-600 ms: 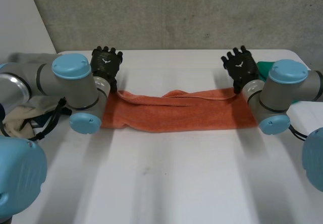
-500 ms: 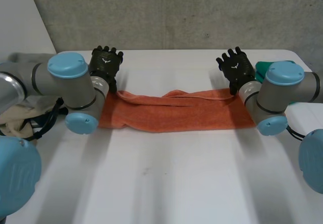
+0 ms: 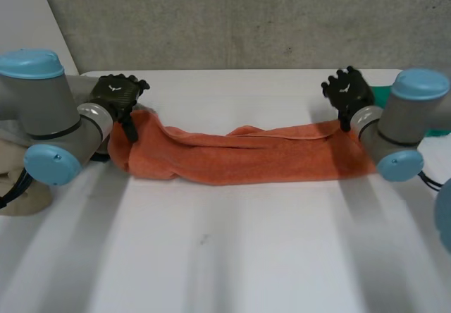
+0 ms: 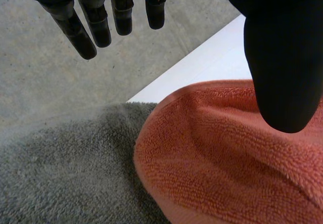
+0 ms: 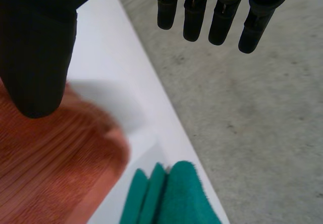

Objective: Fold the laundry.

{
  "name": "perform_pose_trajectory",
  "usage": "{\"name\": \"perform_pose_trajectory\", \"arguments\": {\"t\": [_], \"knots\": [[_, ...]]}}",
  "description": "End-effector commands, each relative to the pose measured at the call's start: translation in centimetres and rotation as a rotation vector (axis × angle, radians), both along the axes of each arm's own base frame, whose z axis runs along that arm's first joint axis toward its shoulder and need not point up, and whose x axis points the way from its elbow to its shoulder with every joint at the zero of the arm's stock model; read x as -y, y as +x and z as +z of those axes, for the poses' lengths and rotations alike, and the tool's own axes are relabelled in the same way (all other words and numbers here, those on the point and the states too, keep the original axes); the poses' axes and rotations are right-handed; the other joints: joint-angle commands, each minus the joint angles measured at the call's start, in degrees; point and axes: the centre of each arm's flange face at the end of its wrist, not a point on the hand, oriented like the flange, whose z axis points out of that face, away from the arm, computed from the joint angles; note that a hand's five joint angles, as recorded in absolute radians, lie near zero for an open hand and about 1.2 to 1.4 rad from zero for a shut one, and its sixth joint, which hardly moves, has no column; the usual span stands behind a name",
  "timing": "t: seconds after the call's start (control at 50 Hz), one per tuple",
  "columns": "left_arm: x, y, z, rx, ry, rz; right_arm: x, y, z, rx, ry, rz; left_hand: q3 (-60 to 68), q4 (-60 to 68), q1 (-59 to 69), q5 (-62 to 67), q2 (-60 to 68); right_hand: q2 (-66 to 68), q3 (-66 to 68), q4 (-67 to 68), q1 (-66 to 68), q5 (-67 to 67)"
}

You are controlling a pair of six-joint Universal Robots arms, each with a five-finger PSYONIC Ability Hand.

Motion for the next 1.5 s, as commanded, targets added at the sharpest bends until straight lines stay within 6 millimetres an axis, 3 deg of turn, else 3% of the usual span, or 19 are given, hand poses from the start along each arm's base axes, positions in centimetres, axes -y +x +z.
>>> {"name": "perform_pose_trajectory", "arguments": {"t": [0.02,0.22,0.32,0.4,0.44,0.5,0.52,0.6,0.82,0.92,1.0,1.12,1.14,1.22,1.26,1.38,1.46,1.48,1.5], "knots": [[0.0,-0.1,-0.3,0.007,0.002,-0.004,-0.5,-0.8,3.0,0.083,0.005,0.002,-1.99,-1.41,-0.48,-2.70,-1.57,1.83,1.64,1.63,2.07,1.64],[0.4,-0.5,-1.2,0.010,0.010,-0.010,1.0,-1.9,-1.4,-0.020,0.082,0.030,-1.99,-1.41,-0.48,-2.70,-1.57,3.51,3.32,3.31,3.75,3.32],[0.6,-0.5,-1.3,0.005,0.011,-0.009,2.5,-1.9,-4.3,-0.046,0.044,0.031,-1.99,-1.41,-0.48,-2.70,-1.57,3.68,3.49,3.48,3.92,3.49],[0.7,-0.5,-1.2,0.004,0.004,-0.009,3.8,-1.5,-5.3,-0.018,-0.033,0.035,-1.99,-1.41,-0.48,-2.70,-1.57,8.20,8.01,8.00,8.44,8.01],[0.8,-0.6,-1.2,0.006,0.000,-0.011,4.2,-1.2,-5.7,0.000,-0.061,0.042,-1.99,-1.41,-0.48,-2.70,-1.57,17.25,17.06,17.05,17.49,17.06],[1.1,-0.7,-1.0,0.001,-0.016,-0.019,4.6,-0.9,-5.9,0.028,-0.090,0.058,-1.99,-1.41,-0.48,-2.70,-1.57,62.07,61.88,61.87,62.31,61.88],[1.3,-0.7,-0.9,-0.002,-0.023,-0.022,4.5,-0.9,-5.8,0.030,-0.088,0.059,-1.99,-1.41,-0.48,-2.70,-1.57,62.24,62.05,62.04,62.48,62.05],[2.0,-0.9,-1.1,0.001,-0.034,-0.053,3.9,-1.2,-4.1,0.038,-0.057,0.048,-1.99,-1.41,-0.48,-2.70,-1.57,62.24,62.05,62.04,62.48,62.05],[3.8,-1.9,-2.7,0.059,-0.028,-0.118,-0.9,-2.6,7.7,0.226,-0.067,0.040,1.42,1.99,2.92,0.71,1.83,62.24,62.05,62.04,62.48,62.05],[4.7,-1.9,-3.7,0.133,-0.049,-0.107,-3.0,-5.1,13.8,0.345,-0.117,0.014,2.26,2.84,3.76,1.55,2.68,62.24,62.05,62.04,62.48,62.05],[5.5,-1.7,-4.3,0.172,-0.071,-0.086,-4.2,-7.2,16.9,0.429,-0.133,0.005,2.26,2.83,3.76,1.55,2.67,62.24,62.05,62.04,62.48,62.05],[6.0,-1.9,-5.4,0.208,-0.085,-0.091,-5.3,-9.4,19.4,0.535,-0.126,0.017,13.16,13.74,14.67,12.45,13.58,62.24,62.05,62.04,62.48,62.05],[6.0,-2.0,-5.6,0.212,-0.084,-0.097,-5.4,-9.5,19.5,0.548,-0.118,0.023,18.52,19.10,20.03,17.81,18.94,62.24,62.05,62.04,62.48,62.05],[5.9,-2.5,-6.4,0.207,-0.091,-0.130,-5.3,-9.7,19.0,0.586,-0.083,0.035,64.69,65.27,66.20,63.98,65.11,62.24,62.05,62.04,62.48,62.05],[6.0,-2.8,-6.5,0.201,-0.111,-0.131,-4.6,-9.8,17.9,0.585,-0.063,0.023,68.01,68.59,69.52,67.30,68.43,62.24,62.05,62.04,62.48,62.05],[7.7,-4.0,-3.9,0.146,-0.349,-0.063,-1.6,-9.4,16.4,0.574,-0.094,-0.015,68.01,68.59,69.52,67.30,68.43,62.24,62.05,62.04,62.48,62.05],[8.9,-4.7,2.0,0.059,-0.621,-0.022,0.8,-8.9,17.2,0.567,-0.209,-0.047,68.01,68.59,69.52,67.30,68.43,62.24,62.05,62.04,62.48,62.05],[9.1,-4.7,5.4,0.006,-0.745,0.002,1.7,-8.7,18.2,0.572,-0.285,-0.068,68.01,68.59,69.52,67.30,68.43,62.24,62.05,62.04,62.48,62.05],[9.0,-4.6,7.2,-0.022,-0.806,0.018,2.0,-8.5,19.1,0.581,-0.334,-0.074,68.01,68.59,69.52,67.30,68.43,62.24,62.05,62.04,62.48,62.05]]}}
